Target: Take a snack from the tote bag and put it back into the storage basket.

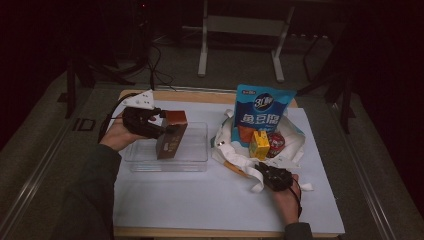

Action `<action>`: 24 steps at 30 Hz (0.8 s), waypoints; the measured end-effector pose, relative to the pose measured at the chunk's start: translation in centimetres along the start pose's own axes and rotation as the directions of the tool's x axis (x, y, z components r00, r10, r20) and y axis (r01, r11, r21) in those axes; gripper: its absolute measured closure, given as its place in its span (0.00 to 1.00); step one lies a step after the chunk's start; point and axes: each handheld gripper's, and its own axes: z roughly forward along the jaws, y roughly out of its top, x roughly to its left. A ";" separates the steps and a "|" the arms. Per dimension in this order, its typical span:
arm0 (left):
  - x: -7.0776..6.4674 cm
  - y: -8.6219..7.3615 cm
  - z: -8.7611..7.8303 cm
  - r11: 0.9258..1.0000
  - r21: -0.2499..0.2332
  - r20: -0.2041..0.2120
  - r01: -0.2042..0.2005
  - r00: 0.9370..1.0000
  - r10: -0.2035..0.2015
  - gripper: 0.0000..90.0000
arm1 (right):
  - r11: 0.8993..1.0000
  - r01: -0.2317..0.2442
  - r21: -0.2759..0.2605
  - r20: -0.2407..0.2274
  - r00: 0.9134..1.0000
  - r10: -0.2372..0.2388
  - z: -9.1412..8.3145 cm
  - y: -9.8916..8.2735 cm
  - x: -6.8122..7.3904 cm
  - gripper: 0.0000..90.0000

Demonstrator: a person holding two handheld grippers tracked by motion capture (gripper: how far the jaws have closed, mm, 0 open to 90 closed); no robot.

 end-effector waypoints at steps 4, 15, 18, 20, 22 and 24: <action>0.2 -0.8 -0.1 1.000 0.028 -0.009 0.008 1.000 -0.008 0.47 | 1.000 0.000 0.000 0.000 1.000 0.000 0.0 0.0 0.0 0.85; 0.4 -1.9 -0.4 0.993 0.118 -0.020 0.015 1.000 -0.012 0.47 | 1.000 -0.002 0.001 -0.002 1.000 0.002 0.0 0.0 0.0 0.85; 0.4 -2.1 -0.3 0.990 0.143 -0.015 0.011 1.000 -0.009 0.47 | 1.000 -0.001 0.002 0.000 1.000 0.001 0.0 0.0 0.0 0.85; 0.3 -2.1 -0.1 0.987 0.160 -0.005 0.005 1.000 -0.004 0.47 | 1.000 0.001 0.000 0.000 1.000 -0.001 0.0 0.0 0.0 0.85; 0.3 -2.1 0.1 0.985 0.173 -0.001 -0.002 1.000 0.002 0.47 | 1.000 0.001 0.001 0.001 1.000 -0.001 0.0 0.0 0.0 0.85; 0.3 -2.2 0.4 0.983 0.182 0.012 -0.003 1.000 0.000 0.47 | 1.000 -0.001 0.001 0.000 1.000 0.001 0.0 0.0 0.0 0.85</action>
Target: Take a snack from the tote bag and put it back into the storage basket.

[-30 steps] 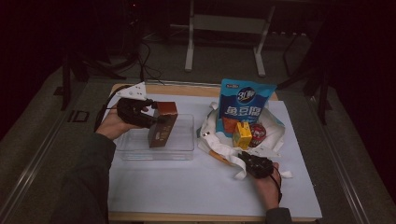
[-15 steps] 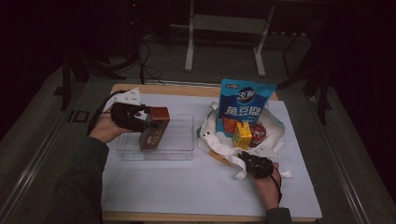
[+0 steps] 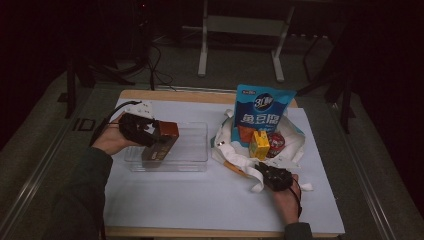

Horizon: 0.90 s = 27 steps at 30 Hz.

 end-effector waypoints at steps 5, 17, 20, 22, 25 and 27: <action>-0.2 0.4 0.6 1.000 0.009 0.018 -0.009 1.000 0.009 0.46 | 1.000 0.001 0.000 -0.001 1.000 -0.001 0.0 0.0 0.0 0.85; -1.2 1.9 3.1 0.999 0.029 0.063 -0.039 0.997 0.038 0.44 | 1.000 0.000 0.000 -0.002 1.000 0.000 0.0 0.0 0.0 0.85; -1.5 2.4 4.0 0.998 0.038 0.078 -0.051 0.996 0.048 0.44 | 1.000 -0.001 0.000 -0.002 1.000 0.001 0.0 0.0 0.0 0.85; -1.5 2.6 4.4 0.998 0.041 0.084 -0.050 0.995 0.046 0.43 | 1.000 -0.002 0.000 -0.002 1.000 0.002 0.0 0.0 0.0 0.85; -1.6 2.9 5.1 0.998 0.049 0.087 -0.041 0.996 0.037 0.43 | 1.000 -0.001 -0.001 -0.002 1.000 0.001 0.0 0.0 0.0 0.85; -1.6 3.1 5.4 0.997 0.059 0.087 -0.039 0.996 0.034 0.43 | 1.000 -0.003 0.001 -0.003 1.000 0.003 0.0 0.0 0.0 0.85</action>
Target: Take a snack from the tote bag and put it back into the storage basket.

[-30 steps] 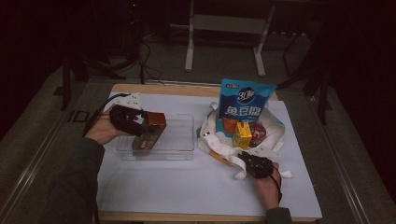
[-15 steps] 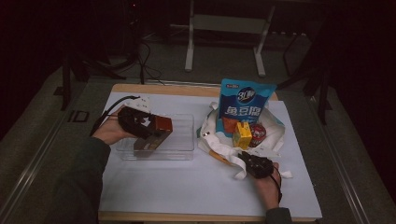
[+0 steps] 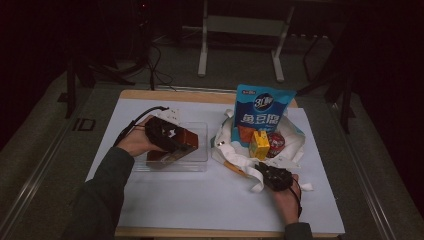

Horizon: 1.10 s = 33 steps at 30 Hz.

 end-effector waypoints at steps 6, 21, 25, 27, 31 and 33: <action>-0.1 0.5 1.2 1.000 0.008 0.018 0.013 1.000 -0.013 0.42 | 1.000 0.000 0.000 0.000 1.000 0.000 0.0 0.0 0.0 0.85; -0.5 1.1 4.2 0.997 0.063 0.031 0.031 0.999 -0.033 0.40 | 1.000 -0.002 0.000 -0.002 1.000 0.002 0.0 0.0 0.0 0.85; -0.5 1.0 4.8 0.996 0.081 0.031 0.033 0.999 -0.035 0.39 | 1.000 -0.002 0.000 -0.002 1.000 0.002 0.0 0.0 0.0 0.85; -0.5 0.9 4.9 0.996 0.087 0.032 0.033 0.999 -0.036 0.39 | 1.000 -0.002 -0.001 -0.002 1.000 0.002 0.0 0.0 0.0 0.85; -0.5 0.8 5.1 0.994 0.104 0.025 0.036 0.999 -0.039 0.39 | 1.000 -0.003 0.000 -0.002 1.000 0.003 0.0 0.0 0.0 0.85; -0.6 0.7 5.3 0.992 0.122 0.018 0.033 0.999 -0.035 0.39 | 1.000 -0.003 0.000 -0.003 1.000 0.003 0.0 0.0 0.0 0.85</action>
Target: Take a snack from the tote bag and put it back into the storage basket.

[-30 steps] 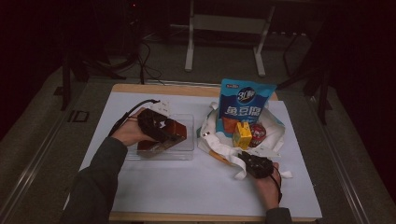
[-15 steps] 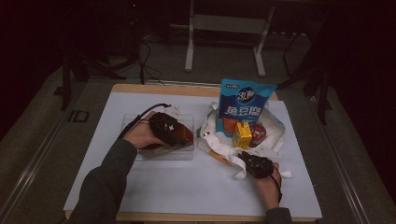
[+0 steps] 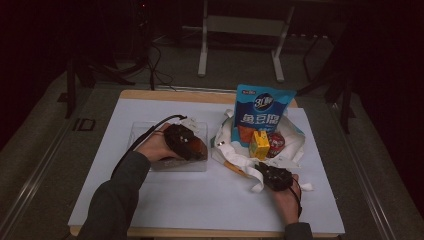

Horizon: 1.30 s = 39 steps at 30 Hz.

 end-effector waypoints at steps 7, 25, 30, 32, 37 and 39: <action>-0.1 0.2 0.7 0.999 0.033 0.000 0.001 1.000 -0.001 0.39 | 1.000 0.000 0.000 0.000 1.000 0.000 0.0 0.0 0.0 0.85; -0.2 1.2 1.0 0.998 -0.013 0.040 0.054 0.998 -0.053 0.30 | 1.000 -0.001 0.000 -0.002 1.000 0.001 0.0 0.0 0.0 0.85; -0.4 1.5 0.3 0.997 -0.069 0.003 0.043 0.999 -0.042 0.30 | 1.000 -0.003 0.000 -0.003 1.000 0.003 0.0 0.0 0.0 0.84; -0.4 1.6 0.1 0.995 -0.091 -0.011 0.046 0.999 -0.048 0.31 | 1.000 -0.003 -0.001 -0.005 1.000 0.003 0.0 0.0 -0.1 0.83; -0.2 1.6 -0.3 0.988 -0.142 -0.053 0.063 0.996 -0.071 0.31 | 1.000 -0.002 -0.001 -0.003 1.000 0.002 0.0 0.0 -0.1 0.83; -0.3 1.6 -0.4 0.985 -0.157 -0.057 0.067 0.995 -0.077 0.31 | 1.000 -0.002 0.000 -0.003 1.000 0.002 0.0 0.0 0.0 0.83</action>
